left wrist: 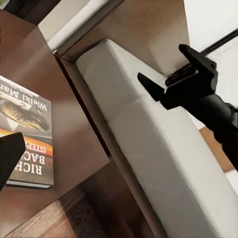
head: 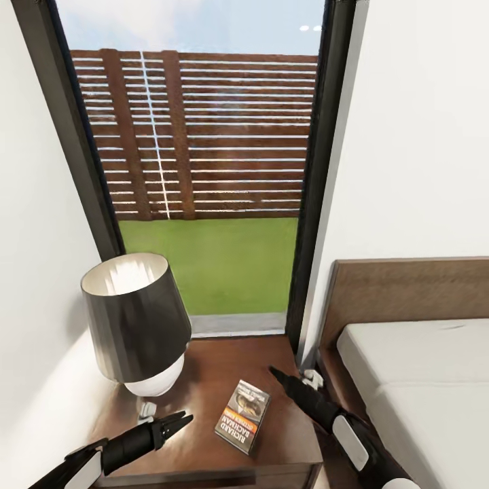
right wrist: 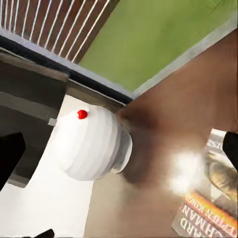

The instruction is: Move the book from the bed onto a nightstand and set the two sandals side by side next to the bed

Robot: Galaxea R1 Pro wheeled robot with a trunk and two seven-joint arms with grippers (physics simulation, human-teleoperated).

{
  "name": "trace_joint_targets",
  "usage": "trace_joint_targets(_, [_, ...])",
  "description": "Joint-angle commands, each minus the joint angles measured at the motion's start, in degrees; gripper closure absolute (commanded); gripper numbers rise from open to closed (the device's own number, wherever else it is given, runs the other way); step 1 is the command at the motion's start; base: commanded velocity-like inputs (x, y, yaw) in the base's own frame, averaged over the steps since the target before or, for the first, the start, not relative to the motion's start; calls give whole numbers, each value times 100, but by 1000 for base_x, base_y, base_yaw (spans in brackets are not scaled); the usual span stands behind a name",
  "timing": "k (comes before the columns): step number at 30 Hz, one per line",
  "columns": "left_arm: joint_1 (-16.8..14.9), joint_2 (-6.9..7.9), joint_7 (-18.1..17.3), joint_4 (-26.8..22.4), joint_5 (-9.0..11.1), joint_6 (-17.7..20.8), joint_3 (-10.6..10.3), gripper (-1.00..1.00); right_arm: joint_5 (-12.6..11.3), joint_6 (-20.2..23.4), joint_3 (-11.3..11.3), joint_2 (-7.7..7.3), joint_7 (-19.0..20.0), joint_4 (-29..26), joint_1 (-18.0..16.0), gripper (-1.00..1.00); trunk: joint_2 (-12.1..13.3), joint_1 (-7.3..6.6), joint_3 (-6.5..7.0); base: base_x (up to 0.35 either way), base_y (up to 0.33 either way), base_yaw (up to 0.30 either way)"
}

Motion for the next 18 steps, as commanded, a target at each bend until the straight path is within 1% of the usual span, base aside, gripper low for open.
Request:
trace_joint_targets(1, [-5,4,-9,5,58,41,-42,-100,-23,24,16,-147,108,2,2,-100,39,-23,13,0,0,0])
trace_joint_targets(4, [5,0,-6,160,40,22,-69,-100,71,-26,16,-845,1016,130,15,-100,159,-89,67,0,0,0])
trace_joint_targets(5, [9,-2,-5,360,-24,-50,-141,-100,88,-41,16,-1142,1479,325,17,-100,199,-111,85,0,0,0])
trace_joint_targets(6, [11,-10,-7,562,-108,-180,-220,-100,97,-79,16,-1336,1783,565,18,-100,239,-133,103,0,0,0])
trace_joint_targets(7, [12,-17,-8,630,-135,-240,-239,-100,101,-114,16,-1380,1849,657,19,-100,280,-155,121,0,0,0])
trace_joint_targets(8, [12,-45,-10,774,-182,-384,-267,-100,106,-231,16,-1442,1944,861,17,-100,320,-177,139,0,0,0])
trace_joint_targets(10, [13,-125,-12,1108,-236,-699,-296,-100,127,-649,16,-1508,2043,1326,19,-100,400,-221,175,0,0,0])
trace_joint_targets(11, [13,-147,-12,1202,-244,-777,-302,-100,132,-774,16,-1517,2058,1456,18,-100,440,-243,193,0,0,0])
trace_joint_targets(12, [13,-213,-13,1488,-260,-1002,-313,-100,141,-1130,16,-1535,2089,1863,18,-100,480,-265,210,0,0,0])
trace_joint_targets(13, [13,-256,-13,1669,-267,-1143,-318,-100,144,-1310,16,-1541,2100,2118,17,-100,520,-287,228,0,0,0])
trace_joint_targets(15, [14,-326,-13,1999,-277,-1415,-322,-100,148,-1517,16,-1549,2117,2478,15,-100,600,-331,264,0,0,0])
trace_joint_targets(18, [18,-379,-13,2285,-301,-1710,-324,-100,151,-1621,16,-1550,2125,2674,17,-100,721,-397,318,0,0,0])
